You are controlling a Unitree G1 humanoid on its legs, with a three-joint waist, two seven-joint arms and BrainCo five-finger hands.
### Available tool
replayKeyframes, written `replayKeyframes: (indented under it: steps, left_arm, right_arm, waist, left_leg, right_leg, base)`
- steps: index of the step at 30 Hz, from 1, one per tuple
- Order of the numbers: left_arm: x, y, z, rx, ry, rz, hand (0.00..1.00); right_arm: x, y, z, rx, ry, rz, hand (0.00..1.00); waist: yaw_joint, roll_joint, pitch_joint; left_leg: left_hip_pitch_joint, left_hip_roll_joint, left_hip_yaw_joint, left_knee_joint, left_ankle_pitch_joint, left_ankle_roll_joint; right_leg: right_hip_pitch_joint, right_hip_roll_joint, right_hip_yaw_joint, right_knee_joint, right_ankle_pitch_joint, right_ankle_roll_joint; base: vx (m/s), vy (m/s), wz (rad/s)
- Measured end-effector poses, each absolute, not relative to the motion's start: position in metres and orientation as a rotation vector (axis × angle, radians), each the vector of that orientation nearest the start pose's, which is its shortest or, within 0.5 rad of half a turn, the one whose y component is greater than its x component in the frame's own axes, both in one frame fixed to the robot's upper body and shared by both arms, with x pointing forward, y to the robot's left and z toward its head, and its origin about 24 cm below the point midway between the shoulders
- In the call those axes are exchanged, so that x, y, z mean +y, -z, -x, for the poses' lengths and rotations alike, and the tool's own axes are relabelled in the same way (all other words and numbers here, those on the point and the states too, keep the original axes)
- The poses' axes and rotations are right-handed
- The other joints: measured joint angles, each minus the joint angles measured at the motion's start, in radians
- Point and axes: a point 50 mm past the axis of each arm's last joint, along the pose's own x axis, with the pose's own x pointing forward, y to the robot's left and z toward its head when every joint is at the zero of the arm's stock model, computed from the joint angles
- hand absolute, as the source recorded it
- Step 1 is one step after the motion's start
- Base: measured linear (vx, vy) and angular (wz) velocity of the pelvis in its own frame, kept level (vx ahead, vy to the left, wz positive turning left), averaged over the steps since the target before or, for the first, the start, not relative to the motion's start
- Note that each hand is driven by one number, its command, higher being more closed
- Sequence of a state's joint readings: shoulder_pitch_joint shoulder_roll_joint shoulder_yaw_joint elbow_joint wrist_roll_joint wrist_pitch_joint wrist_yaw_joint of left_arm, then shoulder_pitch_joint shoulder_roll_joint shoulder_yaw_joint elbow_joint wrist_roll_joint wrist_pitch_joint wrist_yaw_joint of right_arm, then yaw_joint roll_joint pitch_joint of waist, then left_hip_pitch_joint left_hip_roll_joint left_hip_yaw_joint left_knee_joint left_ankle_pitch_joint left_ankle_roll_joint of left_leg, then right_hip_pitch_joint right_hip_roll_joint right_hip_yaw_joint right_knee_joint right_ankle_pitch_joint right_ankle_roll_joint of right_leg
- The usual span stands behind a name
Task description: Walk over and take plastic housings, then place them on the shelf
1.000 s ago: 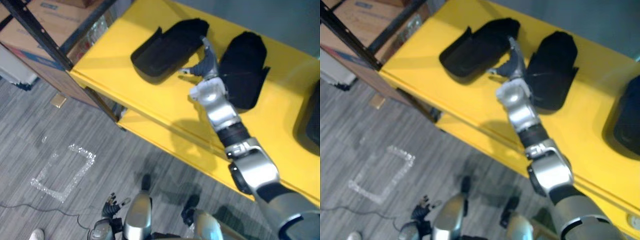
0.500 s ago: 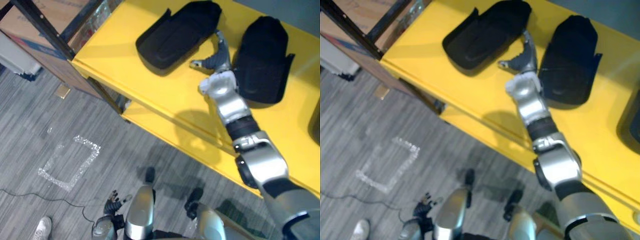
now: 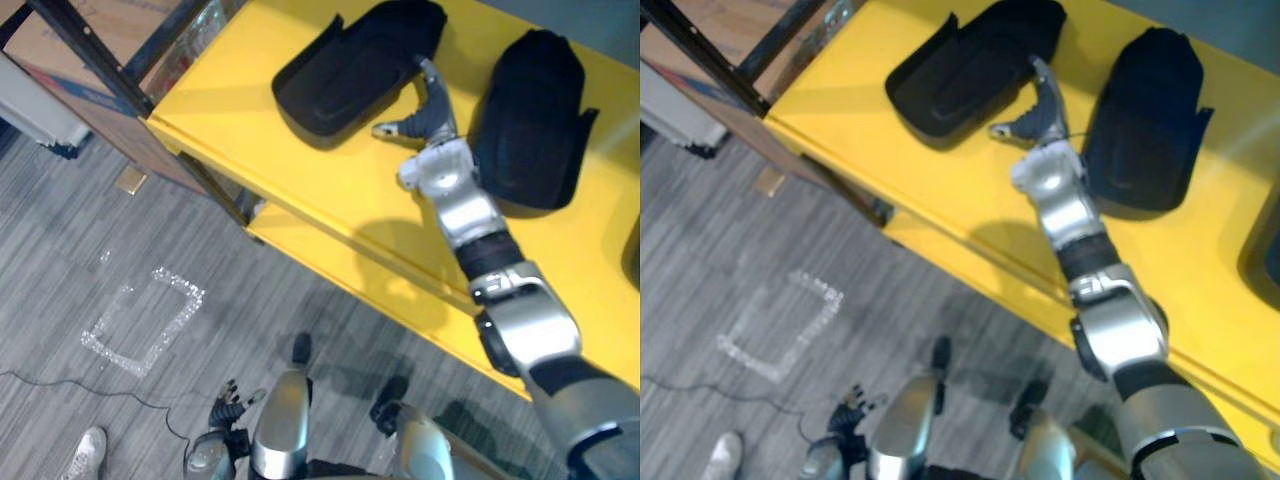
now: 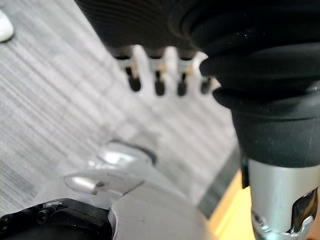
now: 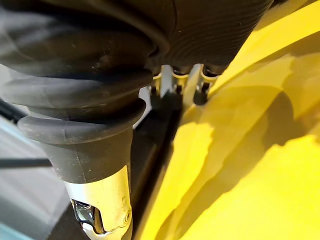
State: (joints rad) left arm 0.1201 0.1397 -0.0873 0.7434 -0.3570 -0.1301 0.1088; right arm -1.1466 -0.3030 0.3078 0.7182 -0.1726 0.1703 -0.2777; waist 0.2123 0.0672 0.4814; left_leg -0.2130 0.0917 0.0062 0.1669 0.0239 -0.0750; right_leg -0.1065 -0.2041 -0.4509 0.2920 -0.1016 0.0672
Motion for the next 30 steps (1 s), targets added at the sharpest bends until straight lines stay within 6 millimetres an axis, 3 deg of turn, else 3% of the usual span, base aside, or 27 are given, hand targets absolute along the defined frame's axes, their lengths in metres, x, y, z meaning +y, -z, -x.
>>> replayKeyframes:
  steps: [7,13,17,21,25,28,30]
  left_arm:
    - [0.194,0.119,-0.151,0.714,-0.253,0.134,0.00]
    - [0.192,0.117,-0.154,0.697,-0.258,0.163,0.00]
    - [0.192,0.116,-0.155,0.689,-0.256,0.158,0.00]
    - [0.193,0.108,-0.162,0.601,-0.278,0.129,0.00]
    - [0.195,0.082,-0.180,0.420,-0.351,0.100,0.00]
    - [0.194,0.038,-0.203,0.172,-0.414,0.094,0.00]
    - [0.188,-0.007,-0.216,-0.057,-0.441,0.075,0.00]
  right_arm:
    - [-0.109,-0.248,-0.408,-0.409,0.110,0.686,0.00]
    - [-0.081,-0.251,-0.401,-0.545,0.081,0.718,0.00]
    - [-0.073,-0.268,-0.397,-0.639,0.196,0.748,0.00]
    - [-0.087,-0.293,-0.389,-0.758,0.443,0.649,0.00]
    - [-0.096,-0.311,-0.378,-0.852,0.571,0.566,0.00]
    - [-0.093,-0.322,-0.367,-0.915,0.588,0.500,0.00]
    - [-0.095,-0.322,-0.357,-0.944,0.575,0.437,0.00]
  waist:
    - [0.021,0.001,0.000]
    - [0.052,0.001,0.000]
    - [0.062,0.001,0.000]
    - [0.061,0.001,0.000]
    - [0.040,0.001,0.000]
    - [0.018,0.001,0.000]
    - [-0.003,0.001,0.000]
  left_leg:
    - [-0.018,-0.002,-0.023,0.005,0.001,-0.002]
    - [-0.034,-0.004,-0.028,0.012,0.002,-0.003]
    - [-0.035,-0.007,-0.032,0.014,0.002,-0.002]
    - [-0.034,-0.007,-0.028,0.017,0.002,-0.003]
    - [-0.029,-0.004,-0.015,0.016,0.002,-0.003]
    - [-0.006,0.000,0.011,0.007,0.002,-0.003]
    - [0.029,-0.002,0.033,-0.008,0.002,-0.003]
  right_leg:
    - [-0.006,-0.002,-0.020,0.013,-0.013,-0.003]
    - [-0.015,-0.004,-0.027,0.016,-0.014,-0.003]
    - [-0.012,-0.007,-0.032,0.016,-0.014,-0.003]
    - [-0.011,-0.007,-0.027,0.014,-0.010,0.001]
    - [-0.012,-0.003,-0.013,0.004,0.001,0.004]
    - [-0.009,-0.001,0.012,-0.008,0.013,0.003]
    - [0.010,-0.002,0.029,-0.021,0.020,0.006]
  base:
    - [0.00,-0.005,0.09]
    - [0.01,0.002,0.03]
    - [0.00,0.006,0.03]
    - [-0.02,0.012,-0.02]
    - [0.00,0.014,-0.11]
    - [0.00,0.016,-0.25]
    - [0.01,0.024,-0.26]
